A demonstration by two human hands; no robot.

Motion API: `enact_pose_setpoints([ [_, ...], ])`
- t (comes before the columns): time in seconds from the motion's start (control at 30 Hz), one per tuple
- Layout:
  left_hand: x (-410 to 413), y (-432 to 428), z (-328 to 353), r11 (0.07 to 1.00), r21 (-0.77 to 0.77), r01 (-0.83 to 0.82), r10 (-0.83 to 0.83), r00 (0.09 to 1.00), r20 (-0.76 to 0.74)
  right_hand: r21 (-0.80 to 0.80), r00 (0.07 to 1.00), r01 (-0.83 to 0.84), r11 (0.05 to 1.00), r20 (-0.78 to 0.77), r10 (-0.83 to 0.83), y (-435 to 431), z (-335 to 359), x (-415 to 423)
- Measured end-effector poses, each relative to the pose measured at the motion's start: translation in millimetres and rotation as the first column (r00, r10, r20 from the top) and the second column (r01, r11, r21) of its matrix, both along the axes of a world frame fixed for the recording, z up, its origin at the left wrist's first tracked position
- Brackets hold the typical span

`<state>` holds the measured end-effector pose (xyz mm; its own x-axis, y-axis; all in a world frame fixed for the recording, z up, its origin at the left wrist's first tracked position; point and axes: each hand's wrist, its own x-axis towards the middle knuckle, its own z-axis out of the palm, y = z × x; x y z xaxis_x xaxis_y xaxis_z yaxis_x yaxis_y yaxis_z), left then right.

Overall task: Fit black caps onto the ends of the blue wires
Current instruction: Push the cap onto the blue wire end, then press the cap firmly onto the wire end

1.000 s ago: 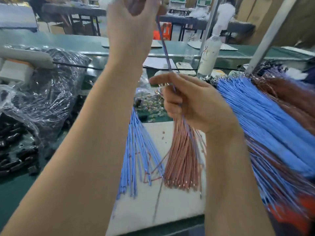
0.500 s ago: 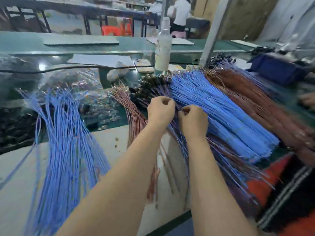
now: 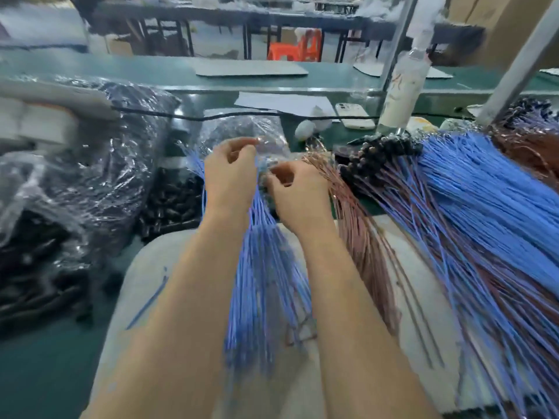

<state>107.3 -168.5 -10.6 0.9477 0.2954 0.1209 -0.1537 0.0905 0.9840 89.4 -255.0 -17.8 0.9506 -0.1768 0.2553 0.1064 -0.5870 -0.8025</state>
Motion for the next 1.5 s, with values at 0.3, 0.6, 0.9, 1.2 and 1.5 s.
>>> enact_pose_setpoints([
  [0.3,-20,123,6,0.978,-0.133,-0.16,0.164,0.986,0.019,-0.247,0.967,-0.235,0.94,-0.154,0.202,105,-9,16],
  [0.6,-24,132,3,0.978,-0.12,-0.168,0.176,0.983,0.056,-0.509,0.957,-0.204,0.836,-0.283,0.061,130,-21,18],
  [0.9,-20,113,3,0.976,-0.152,-0.158,0.159,0.987,-0.006,-0.573,0.969,-0.225,0.788,-0.217,0.119,137,-17,19],
  [1.2,-21,111,-8,0.975,0.211,-0.074,0.101,0.987,-0.121,0.204,0.968,-0.173,0.963,-0.145,0.205,99,-8,17],
  [1.5,-24,97,-13,0.976,0.197,0.094,-0.058,0.982,-0.181,0.131,0.951,-0.223,0.966,-0.188,0.245,52,8,-13],
])
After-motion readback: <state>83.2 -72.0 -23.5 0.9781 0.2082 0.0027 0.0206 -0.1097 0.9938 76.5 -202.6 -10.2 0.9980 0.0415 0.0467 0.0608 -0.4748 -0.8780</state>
